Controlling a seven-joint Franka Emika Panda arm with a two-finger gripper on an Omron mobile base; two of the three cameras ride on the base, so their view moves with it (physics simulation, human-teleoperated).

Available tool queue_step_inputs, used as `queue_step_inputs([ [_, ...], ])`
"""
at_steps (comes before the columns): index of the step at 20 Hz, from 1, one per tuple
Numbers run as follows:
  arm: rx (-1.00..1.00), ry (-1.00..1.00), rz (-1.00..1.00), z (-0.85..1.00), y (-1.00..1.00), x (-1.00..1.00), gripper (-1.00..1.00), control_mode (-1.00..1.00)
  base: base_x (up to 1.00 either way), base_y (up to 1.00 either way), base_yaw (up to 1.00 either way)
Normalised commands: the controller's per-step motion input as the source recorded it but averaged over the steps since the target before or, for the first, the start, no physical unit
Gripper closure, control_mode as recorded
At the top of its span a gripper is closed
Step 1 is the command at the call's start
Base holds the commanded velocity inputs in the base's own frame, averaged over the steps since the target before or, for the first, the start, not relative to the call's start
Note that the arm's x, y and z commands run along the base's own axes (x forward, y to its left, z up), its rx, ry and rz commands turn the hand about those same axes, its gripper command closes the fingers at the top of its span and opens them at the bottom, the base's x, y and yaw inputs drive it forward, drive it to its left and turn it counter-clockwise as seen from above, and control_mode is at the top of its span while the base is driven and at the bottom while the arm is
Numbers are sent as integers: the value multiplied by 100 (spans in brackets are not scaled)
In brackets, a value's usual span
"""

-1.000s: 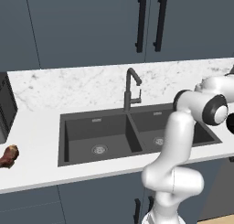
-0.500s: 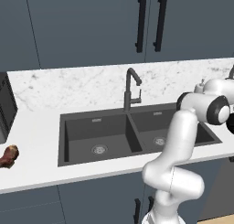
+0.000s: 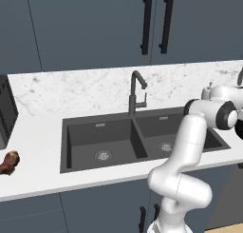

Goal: Pick the garlic from the sink and place it in the bowl. Then pick the bowl and place it in the microwave. Then close the microwave door and press the start button.

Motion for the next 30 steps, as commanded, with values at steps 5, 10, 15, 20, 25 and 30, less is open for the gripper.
queue_step_inputs([
  [5, 3, 1, 2, -40, -9, 8, 100, -100, 0, 0, 0],
  [10, 2, 0, 2, -37, -7, 4, 100, -100, 0, 0, 0],
  [15, 0, 1, 0, -33, -1, 3, 100, -100, 0, 0, 0],
  [20, 0, 1, 0, -16, 0, 5, -100, -100, 0, 0, 0],
  [25, 0, -5, 0, 3, 2, -4, -100, -100, 0, 0, 0],
  [30, -4, -5, 2, 32, 20, 0, -100, -100, 0, 0, 0],
])
